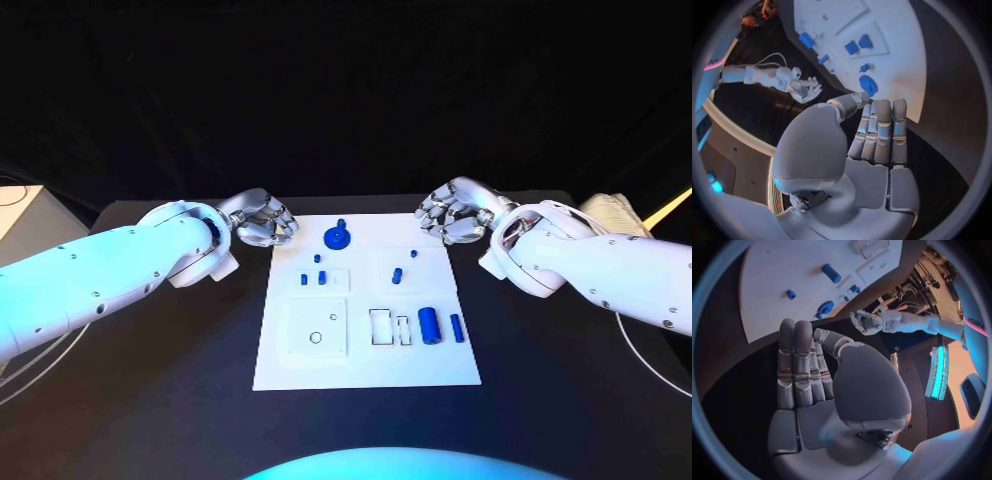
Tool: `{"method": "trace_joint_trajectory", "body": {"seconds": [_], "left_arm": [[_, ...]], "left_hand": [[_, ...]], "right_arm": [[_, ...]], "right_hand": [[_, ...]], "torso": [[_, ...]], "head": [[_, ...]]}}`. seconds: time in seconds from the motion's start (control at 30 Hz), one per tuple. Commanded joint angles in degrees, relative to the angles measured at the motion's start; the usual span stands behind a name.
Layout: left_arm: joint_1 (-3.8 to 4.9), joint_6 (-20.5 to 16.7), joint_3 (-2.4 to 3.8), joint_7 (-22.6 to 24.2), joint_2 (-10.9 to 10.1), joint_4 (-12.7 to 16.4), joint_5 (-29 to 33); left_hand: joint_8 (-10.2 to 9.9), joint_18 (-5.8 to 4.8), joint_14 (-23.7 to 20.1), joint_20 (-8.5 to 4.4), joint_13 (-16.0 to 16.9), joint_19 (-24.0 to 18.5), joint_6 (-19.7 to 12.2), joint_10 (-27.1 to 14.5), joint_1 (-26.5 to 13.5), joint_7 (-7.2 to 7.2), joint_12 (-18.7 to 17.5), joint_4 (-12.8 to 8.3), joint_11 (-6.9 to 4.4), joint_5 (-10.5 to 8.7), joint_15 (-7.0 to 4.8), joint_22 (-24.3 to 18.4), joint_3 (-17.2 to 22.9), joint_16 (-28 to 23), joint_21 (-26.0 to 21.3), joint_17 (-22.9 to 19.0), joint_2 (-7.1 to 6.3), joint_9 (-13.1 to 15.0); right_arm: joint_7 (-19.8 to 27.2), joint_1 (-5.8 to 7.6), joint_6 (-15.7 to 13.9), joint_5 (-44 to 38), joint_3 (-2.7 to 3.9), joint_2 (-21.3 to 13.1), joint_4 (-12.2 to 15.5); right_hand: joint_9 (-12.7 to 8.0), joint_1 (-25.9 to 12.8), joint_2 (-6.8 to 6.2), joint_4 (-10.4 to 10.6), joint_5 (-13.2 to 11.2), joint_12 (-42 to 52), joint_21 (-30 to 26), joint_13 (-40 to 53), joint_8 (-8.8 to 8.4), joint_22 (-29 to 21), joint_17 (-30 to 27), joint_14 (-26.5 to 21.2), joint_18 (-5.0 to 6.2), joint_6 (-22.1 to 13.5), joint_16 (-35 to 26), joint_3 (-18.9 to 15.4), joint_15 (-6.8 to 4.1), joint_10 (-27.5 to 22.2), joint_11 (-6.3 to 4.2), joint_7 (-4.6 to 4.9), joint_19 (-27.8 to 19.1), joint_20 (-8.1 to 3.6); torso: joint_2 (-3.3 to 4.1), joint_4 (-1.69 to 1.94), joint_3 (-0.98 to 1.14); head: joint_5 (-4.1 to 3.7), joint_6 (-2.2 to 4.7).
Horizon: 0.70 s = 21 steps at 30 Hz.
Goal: Assemble the parts on the task board
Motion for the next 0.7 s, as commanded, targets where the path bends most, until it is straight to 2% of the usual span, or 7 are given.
{"method": "trace_joint_trajectory", "body": {"seconds": [0.03,0.2,0.33,0.47,0.7], "left_arm": [[0.02,-3.32,0.21,10.60,-1.49,2.47,22.33],[-0.03,-1.27,0.35,16.56,-4.37,6.58,36.11],[-0.08,0.17,0.38,19.54,-6.47,9.45,41.90],[-0.10,0.61,0.39,20.71,-7.85,11.12,44.32],[-0.11,0.01,0.39,22.67,-9.33,12.59,46.53]], "left_hand": [[-0.25,0.65,-1.19,0.05,0.23,-0.96,0.34,0.16,0.18,0.26,0.69,-0.12,0.08,0.18,0.06,-0.41,-0.58,-2.10,-0.88,-1.20,0.71,-0.06],[-0.45,0.60,-1.72,0.25,0.33,-1.63,0.20,-0.61,-0.45,0.33,1.20,0.26,0.21,0.11,0.26,-1.07,-1.82,-3.60,-2.07,-2.13,0.79,-0.14],[-0.55,0.61,-2.38,0.42,0.39,-2.03,0.04,-1.20,-1.02,0.29,1.56,0.68,0.28,0.13,0.41,-1.89,-2.99,-4.66,-3.41,-2.73,0.78,-0.16],[-0.54,0.61,-2.47,0.46,0.40,-2.07,0.06,-1.37,-1.13,0.29,1.65,0.78,0.30,0.12,0.44,-2.14,-3.31,-4.90,-3.79,-2.87,0.80,-0.15],[-0.55,0.62,-2.45,0.53,0.47,-2.00,0.04,-1.42,-1.37,0.28,1.94,0.95,0.29,0.15,0.47,-2.55,-3.90,-5.14,-4.40,-3.04,0.69,-0.14]], "right_arm": [[-5.27,-0.24,5.82,-15.92,0.01,0.75,-0.89],[-8.47,-0.76,6.38,-22.50,0.01,2.10,-2.12],[-10.75,-1.20,6.39,-26.07,0.01,3.24,-3.04],[-12.22,-1.47,6.96,-27.89,0.01,3.94,-3.52],[-12.96,-1.91,9.34,-28.96,-0.02,4.80,-3.74]], "right_hand": [[0.04,-1.58,-0.51,0.28,-0.70,-1.42,5.29,0.11,-0.62,5.05,4.91,1.65,-0.26,0.49,6.89,1.21,-0.02,0.79,-0.11,-0.11,0.50,0.12],[0.39,-2.58,-1.43,0.72,-1.81,-3.24,17.04,0.06,-1.22,16.59,16.38,2.36,-2.00,0.29,21.78,2.64,0.17,0.44,0.00,-0.14,4.24,0.41],[0.74,-3.21,-2.06,1.12,-2.37,-4.30,22.70,-0.01,-1.38,22.19,21.59,2.67,-2.93,0.20,28.67,3.32,0.42,-0.57,0.31,-0.11,6.20,0.67],[0.94,-3.61,-2.55,1.34,-2.99,-4.67,24.84,-0.04,-1.39,24.34,23.57,2.74,-3.29,0.22,31.37,3.36,0.65,-1.62,0.57,0.01,6.92,0.88],[1.29,-4.16,-3.21,1.78,-4.73,-4.68,26.22,0.01,-1.37,25.90,25.49,2.43,-3.46,0.36,34.33,2.73,0.97,-3.95,0.94,0.18,7.08,1.30]], "torso": [[0.22,-0.04,0.00],[0.19,0.04,-0.08],[0.17,0.21,-0.06],[0.15,0.23,-0.10],[0.20,-0.03,-0.12]], "head": [[-0.89,0.51],[-1.47,0.69],[-2.01,0.67],[-2.21,0.55],[-2.43,0.33]]}}
